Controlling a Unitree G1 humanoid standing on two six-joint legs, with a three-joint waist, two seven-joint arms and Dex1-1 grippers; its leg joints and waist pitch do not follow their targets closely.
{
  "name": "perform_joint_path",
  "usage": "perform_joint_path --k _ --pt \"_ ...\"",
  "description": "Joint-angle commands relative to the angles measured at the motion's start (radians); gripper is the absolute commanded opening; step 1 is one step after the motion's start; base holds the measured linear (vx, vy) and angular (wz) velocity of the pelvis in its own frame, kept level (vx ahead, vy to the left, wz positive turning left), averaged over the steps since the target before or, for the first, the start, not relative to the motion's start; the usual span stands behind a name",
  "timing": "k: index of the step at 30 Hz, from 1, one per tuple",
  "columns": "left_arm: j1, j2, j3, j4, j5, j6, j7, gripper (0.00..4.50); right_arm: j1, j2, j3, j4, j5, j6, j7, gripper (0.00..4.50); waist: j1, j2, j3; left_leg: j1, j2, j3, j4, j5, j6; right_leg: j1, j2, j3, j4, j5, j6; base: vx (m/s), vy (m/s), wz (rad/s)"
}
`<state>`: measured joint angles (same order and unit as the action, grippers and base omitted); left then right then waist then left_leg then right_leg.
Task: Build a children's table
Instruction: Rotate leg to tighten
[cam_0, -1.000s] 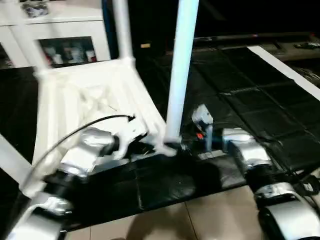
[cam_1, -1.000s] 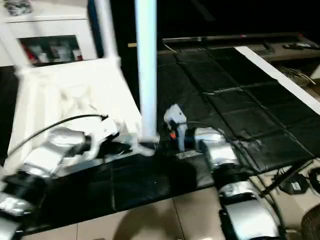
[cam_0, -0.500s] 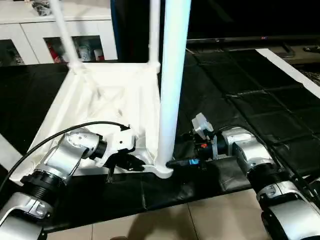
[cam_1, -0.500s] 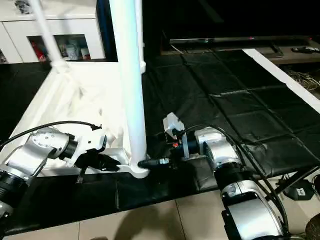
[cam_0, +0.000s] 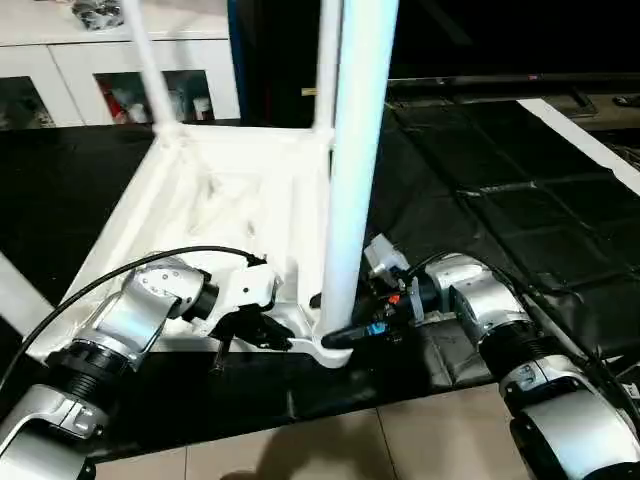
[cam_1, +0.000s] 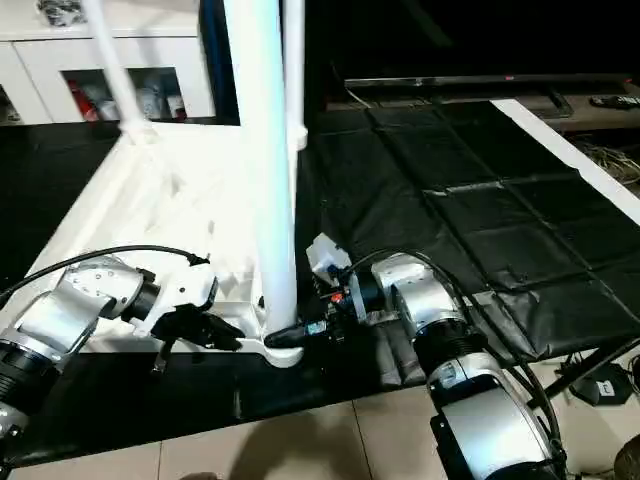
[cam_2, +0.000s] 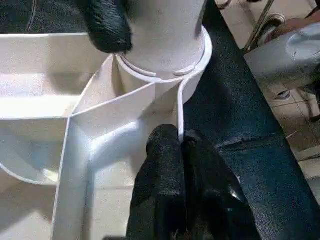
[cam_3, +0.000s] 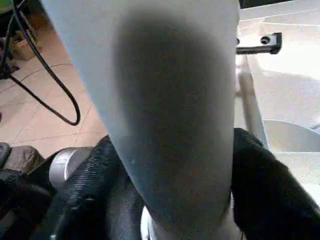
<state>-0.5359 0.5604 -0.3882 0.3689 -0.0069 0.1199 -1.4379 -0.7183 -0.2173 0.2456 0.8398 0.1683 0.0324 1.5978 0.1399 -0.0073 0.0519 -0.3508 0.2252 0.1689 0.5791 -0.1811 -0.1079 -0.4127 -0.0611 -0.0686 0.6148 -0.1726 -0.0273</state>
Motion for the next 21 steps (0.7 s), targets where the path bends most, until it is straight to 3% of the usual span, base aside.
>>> perform_joint_path --k 1,2,7,12,14,16,18,21 --pt "0.014 -0.010 -0.051 -0.011 0.010 -0.006 -0.031 0.00 -0.026 -0.004 0.006 -0.004 0.014 0.002 0.017 2.67 -0.009 0.002 -0.069 0.005 0.012 0.009 -0.060 -0.169 0.036 0.055 -0.070 0.045 -0.063 -0.209 -0.213 0.000 0.000 0.00" --pt "0.011 -0.012 -0.048 -0.004 0.015 -0.001 -0.021 0.00 -0.026 -0.002 0.004 -0.001 0.015 0.002 0.017 2.60 -0.008 0.006 -0.070 0.005 0.011 0.008 -0.060 -0.168 0.035 0.055 -0.069 0.045 -0.061 -0.200 -0.214 0.000 0.000 0.00" --pt "0.000 -0.034 -0.025 0.023 0.021 0.037 0.032 0.00 -0.012 0.005 -0.017 -0.011 0.022 0.018 0.017 2.23 -0.007 0.004 -0.070 0.004 0.010 0.009 -0.059 -0.163 0.037 0.056 -0.068 0.044 -0.060 -0.174 -0.223 0.000 0.000 0.00" --pt "-0.003 -0.055 0.008 0.039 0.015 0.092 0.104 0.00 0.016 0.014 -0.055 -0.021 0.034 0.014 -0.059 2.16 -0.006 0.005 -0.064 0.008 0.010 0.009 -0.061 -0.211 0.025 0.052 -0.069 0.045 -0.070 -0.256 -0.208 0.000 0.000 0.00" --pt "-0.009 -0.076 0.036 0.052 0.014 0.131 0.169 0.00 0.032 0.023 -0.075 -0.024 0.028 0.011 -0.151 2.12 -0.010 0.001 -0.061 0.008 0.007 0.008 -0.063 -0.228 0.014 0.053 -0.070 0.045 -0.078 -0.327 -0.181 0.000 0.000 0.00" --pt "-0.021 -0.104 0.069 0.075 0.016 0.162 0.248 0.00 0.053 0.033 -0.089 -0.037 0.021 0.017 -0.231 2.11 -0.011 0.004 -0.059 0.009 0.005 0.005 -0.064 -0.238 0.007 0.052 -0.071 0.044 -0.083 -0.384 -0.157 0.000 0.000 0.00" --pt "-0.038 -0.139 0.104 0.101 0.010 0.193 0.331 0.00 0.082 0.046 -0.103 -0.055 0.010 0.029 -0.323 2.07 -0.014 -0.002 -0.059 0.012 0.002 0.004 -0.065 -0.244 0.002 0.050 -0.073 0.043 -0.095 -0.463 -0.122 0.000 0.000 0.00" --pt "-0.067 -0.197 0.160 0.133 -0.003 0.242 0.438 0.00 0.106 0.088 -0.147 -0.050 0.004 0.055 -0.495 2.05 -0.029 -0.002 -0.058 0.005 -0.001 0.001 -0.067 -0.244 0.001 0.054 -0.072 0.039 -0.099 -0.483 -0.105 0.000 0.000 0.00"
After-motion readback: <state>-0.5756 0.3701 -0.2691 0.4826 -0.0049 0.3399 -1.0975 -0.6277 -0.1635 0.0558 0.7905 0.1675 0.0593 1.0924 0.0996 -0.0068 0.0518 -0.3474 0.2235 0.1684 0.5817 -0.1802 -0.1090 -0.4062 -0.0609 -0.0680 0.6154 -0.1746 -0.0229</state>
